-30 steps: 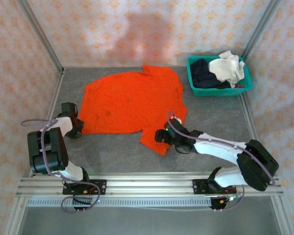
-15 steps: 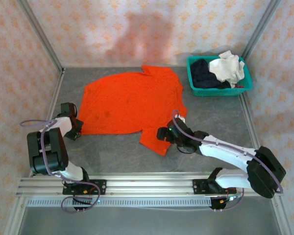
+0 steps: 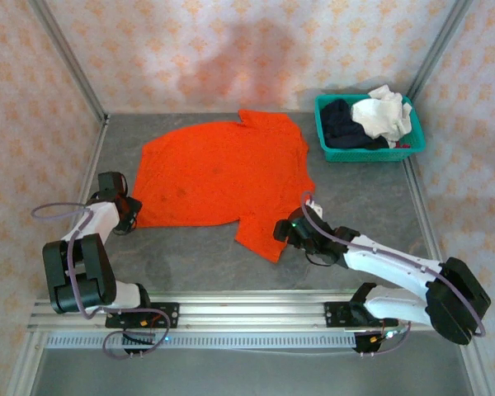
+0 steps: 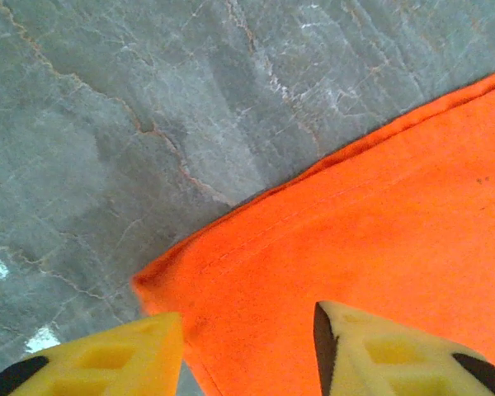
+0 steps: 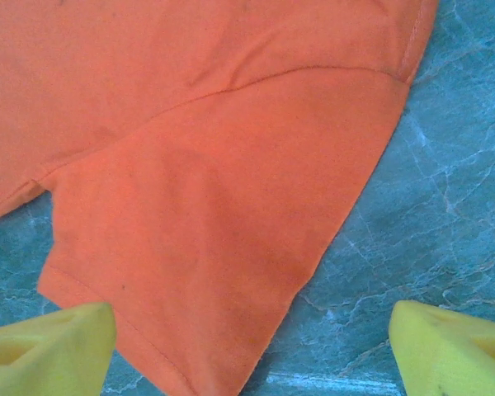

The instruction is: Fold and stack the t-shirts

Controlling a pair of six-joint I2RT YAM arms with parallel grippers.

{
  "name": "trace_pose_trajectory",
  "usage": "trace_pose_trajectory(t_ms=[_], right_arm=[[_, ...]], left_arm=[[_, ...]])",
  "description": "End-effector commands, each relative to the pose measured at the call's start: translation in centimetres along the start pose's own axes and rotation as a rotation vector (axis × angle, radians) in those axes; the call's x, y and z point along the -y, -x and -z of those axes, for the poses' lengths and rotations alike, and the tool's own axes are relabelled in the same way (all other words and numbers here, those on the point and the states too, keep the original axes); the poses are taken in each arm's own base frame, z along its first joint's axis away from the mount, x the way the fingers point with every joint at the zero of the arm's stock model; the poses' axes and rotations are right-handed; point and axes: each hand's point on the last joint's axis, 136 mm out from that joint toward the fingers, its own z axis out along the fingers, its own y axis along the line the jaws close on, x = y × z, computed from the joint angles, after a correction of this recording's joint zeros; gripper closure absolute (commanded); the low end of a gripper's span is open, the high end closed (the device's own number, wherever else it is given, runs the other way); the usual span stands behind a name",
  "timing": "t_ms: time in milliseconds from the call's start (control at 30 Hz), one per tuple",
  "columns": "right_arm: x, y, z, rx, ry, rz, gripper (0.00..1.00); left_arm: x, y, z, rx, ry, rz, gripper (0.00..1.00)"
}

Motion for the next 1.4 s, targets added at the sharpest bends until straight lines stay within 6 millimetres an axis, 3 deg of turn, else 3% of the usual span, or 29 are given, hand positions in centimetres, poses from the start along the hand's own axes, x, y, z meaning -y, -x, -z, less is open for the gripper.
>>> trace_pose_trajectory(t_ms=[0,533,700,933,1200,1367], right_arm=[[0.0,0.5,-0.2,0.014,-0.020,0.004,0.14],[0.4,0.1,-0.4,0.008,-0.024,-0.012,0.14],[0.3,0.1,-0.5,0.003,-0.020,-0.009,0.14],[0.2,-0.3,-0.5,-0.017,-0.010,-0.018,0.14],[0.0,-0.7,-0.4,-0.042,-0.002,-0.054,0.15],[2.6,-2.9,-0.2,-0.128,-0.115,-0.154,0.16]], left_arm=[[-1.2,-0.9,-0.9,-0.031,0.048,0.010,0.51],[-2.7,-0.8,-3.0,-0.020,0.137,0.011,0.52],[-2.7,-0.8,-4.0,-0.023,0.141,0.006,0.65],[-1.3,-0.1,-4.0,-0.006,0.090,-0.010,1.00],[-1.5,-0.6,-3.2,-0.024,0.084,-0.016,1.00],[-2.7,-0.8,-2.0,-0.012,0.113,-0.031,1.00]])
